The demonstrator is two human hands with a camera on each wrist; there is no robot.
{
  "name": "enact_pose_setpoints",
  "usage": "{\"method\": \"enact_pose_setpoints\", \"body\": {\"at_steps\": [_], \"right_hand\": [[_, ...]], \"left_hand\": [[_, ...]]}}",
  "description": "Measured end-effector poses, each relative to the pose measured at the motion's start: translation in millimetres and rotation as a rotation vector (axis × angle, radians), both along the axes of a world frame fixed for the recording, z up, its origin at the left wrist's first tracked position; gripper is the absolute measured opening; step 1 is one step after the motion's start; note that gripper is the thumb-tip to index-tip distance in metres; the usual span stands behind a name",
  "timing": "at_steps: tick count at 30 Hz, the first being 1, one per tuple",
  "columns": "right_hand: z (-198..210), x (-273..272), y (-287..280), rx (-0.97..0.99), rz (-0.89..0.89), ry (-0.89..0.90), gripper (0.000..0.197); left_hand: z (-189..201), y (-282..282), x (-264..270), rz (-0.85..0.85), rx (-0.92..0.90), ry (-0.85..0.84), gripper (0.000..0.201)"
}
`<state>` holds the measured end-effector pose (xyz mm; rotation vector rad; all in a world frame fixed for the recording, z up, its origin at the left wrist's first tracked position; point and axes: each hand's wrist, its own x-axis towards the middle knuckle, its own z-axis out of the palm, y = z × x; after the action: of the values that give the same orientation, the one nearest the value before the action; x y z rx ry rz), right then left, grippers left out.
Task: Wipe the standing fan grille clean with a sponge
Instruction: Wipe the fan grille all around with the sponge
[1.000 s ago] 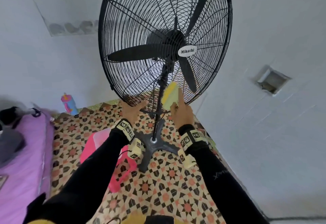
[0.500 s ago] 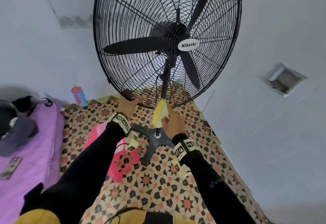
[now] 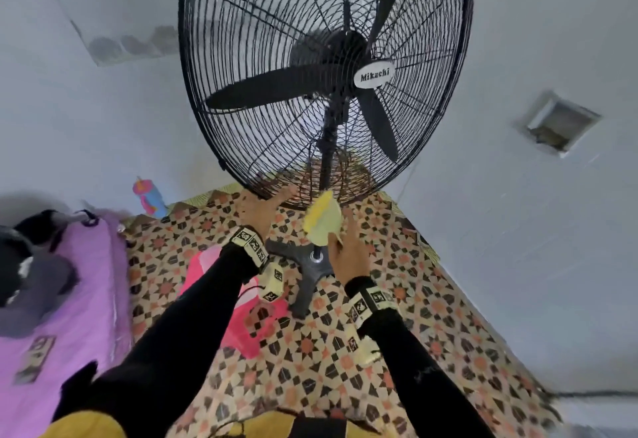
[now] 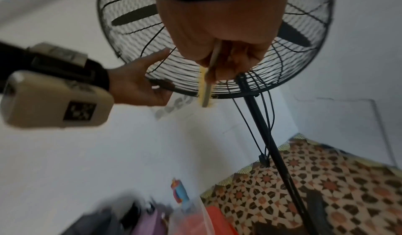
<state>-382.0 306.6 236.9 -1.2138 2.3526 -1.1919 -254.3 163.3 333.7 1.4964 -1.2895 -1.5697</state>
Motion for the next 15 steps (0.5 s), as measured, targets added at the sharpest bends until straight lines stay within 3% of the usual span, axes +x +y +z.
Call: {"method": "enact_pose_setpoints", "body": {"at_steps": [3,5,6,8,9,11,15], "right_hand": [[-6,12,-14,0.209,-0.011,-0.101,0.033],[-9,21,-25,0.288,-0.005,-0.220,0.034],[-14,26,-32,0.300,-0.021,-0.273,0.035],[-22,37,-45,0.360,-0.060,-0.330,0.034],[-26,41,-53,0.375,-0.084,-0.352,0.035],[-33,43,-64,0.370,-0.128,-0.418,0.040],[-37,44,-60,0.295,-0.249,-0.378,0.034]], "left_hand": [[-5,-10,2,-0.103,0.044,0.080,0.119],[-21,-23,4,-0.134,0.052,0.113,0.108],[-49,-41,4,-0.154,0.052,0.115,0.114],[-63,-52,4,-0.200,0.041,0.038,0.120],[-70,-59,6,-0.223,0.032,0.017,0.105],[-43,-47,9,-0.292,0.027,0.037,0.077],[-31,-45,14,-0.361,-0.016,0.025,0.076]]}}
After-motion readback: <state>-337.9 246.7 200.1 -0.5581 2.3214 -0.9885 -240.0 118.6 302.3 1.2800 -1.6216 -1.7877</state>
